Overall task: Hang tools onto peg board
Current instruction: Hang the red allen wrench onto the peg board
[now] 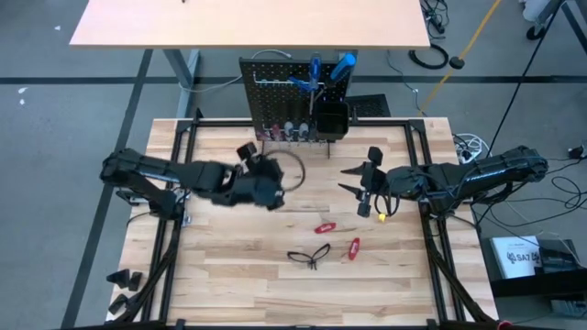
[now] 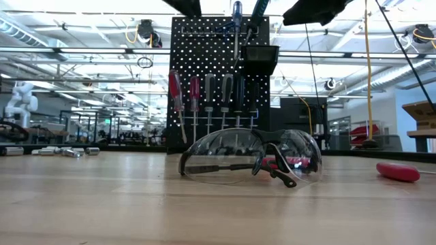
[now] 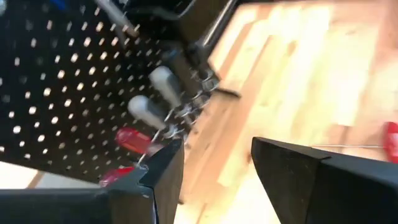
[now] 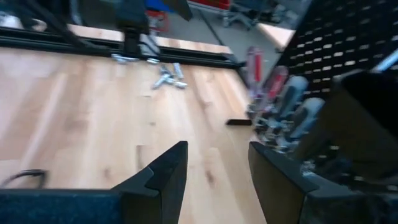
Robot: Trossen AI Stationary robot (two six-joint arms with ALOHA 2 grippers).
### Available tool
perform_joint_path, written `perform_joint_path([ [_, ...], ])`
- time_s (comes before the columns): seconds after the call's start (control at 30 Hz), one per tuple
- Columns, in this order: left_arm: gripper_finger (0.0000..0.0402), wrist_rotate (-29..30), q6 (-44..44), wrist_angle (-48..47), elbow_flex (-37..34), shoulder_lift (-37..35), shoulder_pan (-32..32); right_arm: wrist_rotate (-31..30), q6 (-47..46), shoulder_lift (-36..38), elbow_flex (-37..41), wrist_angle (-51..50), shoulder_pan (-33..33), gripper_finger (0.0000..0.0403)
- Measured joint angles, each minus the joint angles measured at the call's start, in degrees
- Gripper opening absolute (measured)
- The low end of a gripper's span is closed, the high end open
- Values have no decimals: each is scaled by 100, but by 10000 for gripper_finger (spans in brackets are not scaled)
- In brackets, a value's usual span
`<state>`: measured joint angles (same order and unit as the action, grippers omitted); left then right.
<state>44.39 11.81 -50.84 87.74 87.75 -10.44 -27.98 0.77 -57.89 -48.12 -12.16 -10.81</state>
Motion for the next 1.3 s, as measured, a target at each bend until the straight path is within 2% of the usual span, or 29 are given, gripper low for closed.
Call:
perform_joint_path([
  [0.13, 196, 685, 408, -559, 0, -67, -478, 174, -39, 0, 0, 48, -2, 162],
  [0.27, 196, 1333, 1673, -1995, -112, -211, -898, 127, -6, -6, 0, 73, 0, 162],
  [0.37, 196, 1444, 2665, -2785, -599, -560, -1204, 124, 29, -30, 0, 87, 0, 162],
  [0.47, 196, 1446, 3069, -2613, -1407, -1083, -1489, 112, 47, -133, 0, 227, 0, 162],
  [0.57, 196, 1078, 2814, -1576, -2382, -1635, -1669, 135, -47, -354, 0, 599, 0, 162],
  [0.67, 196, 314, 1795, 295, -3396, -2124, -1722, 373, -297, -678, 0, 875, 0, 162],
  [0.73, 196, -558, 788, 1932, -4060, -2356, -1660, 647, -471, -935, 0, 986, 0, 162],
  [0.83, 196, -2197, -814, 4717, -4964, -2464, -1483, 1273, -873, -1363, 0, 988, 0, 162],
  [0.93, 196, -3458, -1766, 6846, -5584, -2387, -1230, 1898, -1231, -1850, 0, 810, -18, 162],
  [1.03, 196, -3695, -2119, 7614, -5792, -2351, -842, 2096, -1796, -2283, 0, 408, -24, 162],
  [1.1, 196, -3698, -2135, 7616, -5787, -2350, -480, 2189, -2222, -2469, 0, -82, -18, 162],
  [1.17, 196, -3790, -2138, 7603, -5773, -2348, -111, 2552, -2501, -2579, 0, -616, -13, 162],
  [1.3, 196, -4608, -2167, 7601, -5695, -2348, 625, 3311, -3489, -2619, 0, -1842, -145, 162],
])
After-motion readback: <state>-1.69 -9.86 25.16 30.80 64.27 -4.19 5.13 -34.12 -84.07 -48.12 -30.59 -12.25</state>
